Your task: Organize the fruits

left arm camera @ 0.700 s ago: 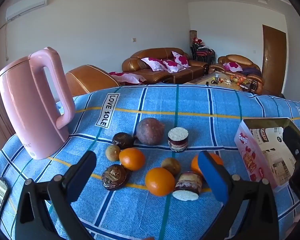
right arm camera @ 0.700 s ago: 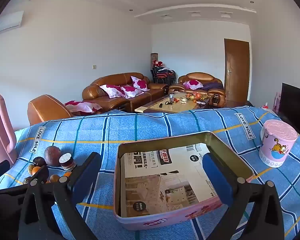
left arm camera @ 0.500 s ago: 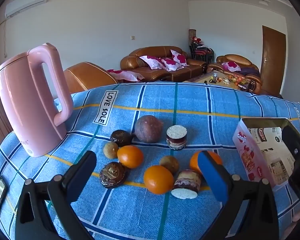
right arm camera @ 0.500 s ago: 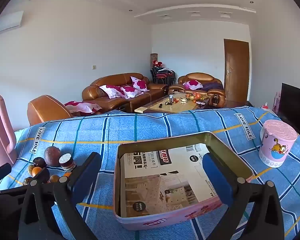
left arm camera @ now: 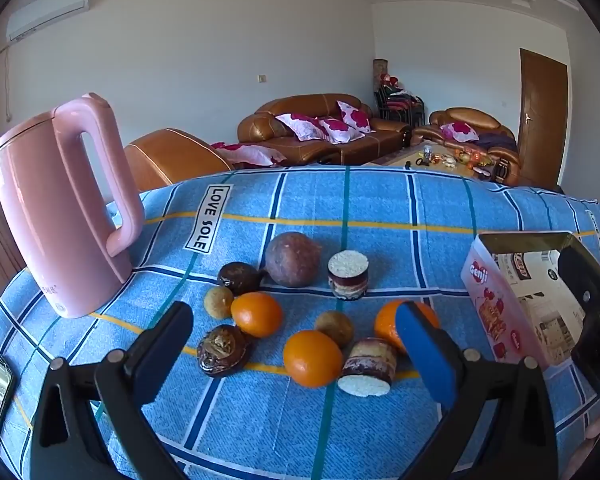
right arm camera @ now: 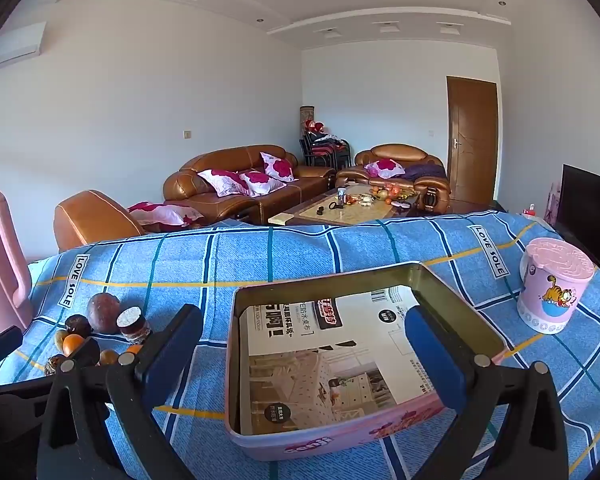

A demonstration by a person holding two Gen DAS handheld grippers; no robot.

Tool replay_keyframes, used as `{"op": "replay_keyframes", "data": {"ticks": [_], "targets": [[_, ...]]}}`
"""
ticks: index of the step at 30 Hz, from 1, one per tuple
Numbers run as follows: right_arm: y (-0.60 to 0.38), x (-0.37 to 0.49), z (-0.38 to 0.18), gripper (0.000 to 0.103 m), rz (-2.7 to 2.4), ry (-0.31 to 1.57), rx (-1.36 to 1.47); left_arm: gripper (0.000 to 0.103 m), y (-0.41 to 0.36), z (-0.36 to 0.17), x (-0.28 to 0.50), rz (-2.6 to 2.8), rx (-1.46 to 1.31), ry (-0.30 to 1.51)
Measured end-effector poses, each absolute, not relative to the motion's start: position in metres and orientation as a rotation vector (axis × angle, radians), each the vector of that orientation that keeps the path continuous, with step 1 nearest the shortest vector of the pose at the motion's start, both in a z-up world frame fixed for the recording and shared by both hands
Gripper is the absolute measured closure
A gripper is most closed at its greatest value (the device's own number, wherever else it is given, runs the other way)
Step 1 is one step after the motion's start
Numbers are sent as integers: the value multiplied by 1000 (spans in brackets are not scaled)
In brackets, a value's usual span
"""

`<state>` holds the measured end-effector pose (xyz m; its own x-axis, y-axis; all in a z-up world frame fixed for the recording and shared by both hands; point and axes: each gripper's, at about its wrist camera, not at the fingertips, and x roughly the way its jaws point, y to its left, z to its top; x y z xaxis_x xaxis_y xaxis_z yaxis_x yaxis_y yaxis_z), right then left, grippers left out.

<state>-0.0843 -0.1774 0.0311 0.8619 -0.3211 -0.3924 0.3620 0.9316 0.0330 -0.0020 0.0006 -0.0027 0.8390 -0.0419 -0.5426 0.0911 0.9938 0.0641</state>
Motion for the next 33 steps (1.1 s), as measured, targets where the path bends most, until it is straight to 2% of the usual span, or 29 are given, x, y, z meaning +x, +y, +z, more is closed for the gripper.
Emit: {"op": "replay_keyframes", "data": {"ticks": [33], "targets": [[-178, -82, 30, 1, -358, 395, 107, 0, 1, -3, -1, -72, 88, 578]]}}
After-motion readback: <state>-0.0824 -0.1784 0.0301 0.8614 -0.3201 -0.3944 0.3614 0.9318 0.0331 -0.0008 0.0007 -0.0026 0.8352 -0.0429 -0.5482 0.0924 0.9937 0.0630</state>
